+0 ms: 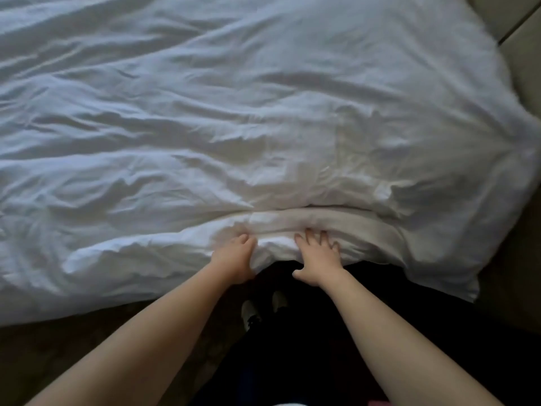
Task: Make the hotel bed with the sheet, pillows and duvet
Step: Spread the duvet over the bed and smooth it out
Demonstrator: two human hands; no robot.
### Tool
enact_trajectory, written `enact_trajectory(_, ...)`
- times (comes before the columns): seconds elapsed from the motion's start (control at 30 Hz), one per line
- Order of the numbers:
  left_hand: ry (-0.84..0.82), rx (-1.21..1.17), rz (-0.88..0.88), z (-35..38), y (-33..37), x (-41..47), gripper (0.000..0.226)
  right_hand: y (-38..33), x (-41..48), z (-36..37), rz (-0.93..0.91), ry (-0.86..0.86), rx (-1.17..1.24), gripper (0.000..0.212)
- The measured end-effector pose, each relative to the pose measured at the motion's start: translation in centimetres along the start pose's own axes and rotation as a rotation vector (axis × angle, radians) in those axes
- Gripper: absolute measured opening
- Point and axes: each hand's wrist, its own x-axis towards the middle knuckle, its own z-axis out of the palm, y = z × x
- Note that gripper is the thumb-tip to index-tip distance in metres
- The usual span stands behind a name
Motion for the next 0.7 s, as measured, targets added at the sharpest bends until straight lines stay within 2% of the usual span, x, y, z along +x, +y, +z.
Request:
enact_trajectory(0.1,0.034,0.068,-0.048,2.4,-0.6,1.6,0.097,0.3,2.7,1.5,0.033,0.083,-0.118,0.104)
enact_trajectory(0.17,0.103,0.157,-0.083,3.5,-0.7,2.7,0.097,0.7,4.3,2.0,0.041,0.216,-0.187,0.087)
enact_trajectory(0.23,0.234,0.184,-0.108,4.1,-0.7,3.6,0.077,1.2,5.5,1.8,0.0,0.347,-0.176,0.053)
enact_trajectory(0.27,0.299,0.173,-0.116,4.2,-0.7,3.9,0.065,1.4,5.8,1.3,-0.018,0.342,-0.133,0.04)
enact_trajectory(0.33,0.36,0.164,-0.113,4.1,-0.4,4.0,0.046,1.7,5.1,0.0,-0.037,0.236,-0.069,0.03)
enact_trajectory(0.37,0.333,0.158,-0.107,4.0,-0.3,3.7,0.039,1.8,4.4,-0.7,-0.047,0.174,-0.06,0.029)
enact_trajectory(0.43,0.169,0.136,-0.116,3.6,0.2,2.5,0.027,2.0,2.4,-1.5,-0.105,0.016,-0.08,0.029)
enact_trajectory(0.5,-0.101,0.16,-0.083,3.1,0.9,1.0,0.023,2.0,0.4,-1.3,-0.16,-0.27,-0.053,0.026)
enact_trajectory(0.57,-0.394,0.169,-0.038,1.7,1.0,0.0,0.02,1.5,-1.2,-1.4,-0.11,-0.562,0.085,0.02)
enact_trajectory(0.63,-0.647,-0.055,-0.115,-0.5,1.0,-0.5,0.015,0.7,-2.2,-2.5,-0.021,-0.754,0.22,0.026)
enact_trajectory(0.67,-0.712,-0.224,-0.16,-1.5,1.1,-0.7,0.017,0.5,-2.7,-3.3,-0.006,-0.774,0.212,0.033)
enact_trajectory(0.7,-0.674,-0.346,-0.158,-2.2,1.2,-0.9,0.022,0.4,-3.0,-4.2,-0.011,-0.735,0.182,0.04)
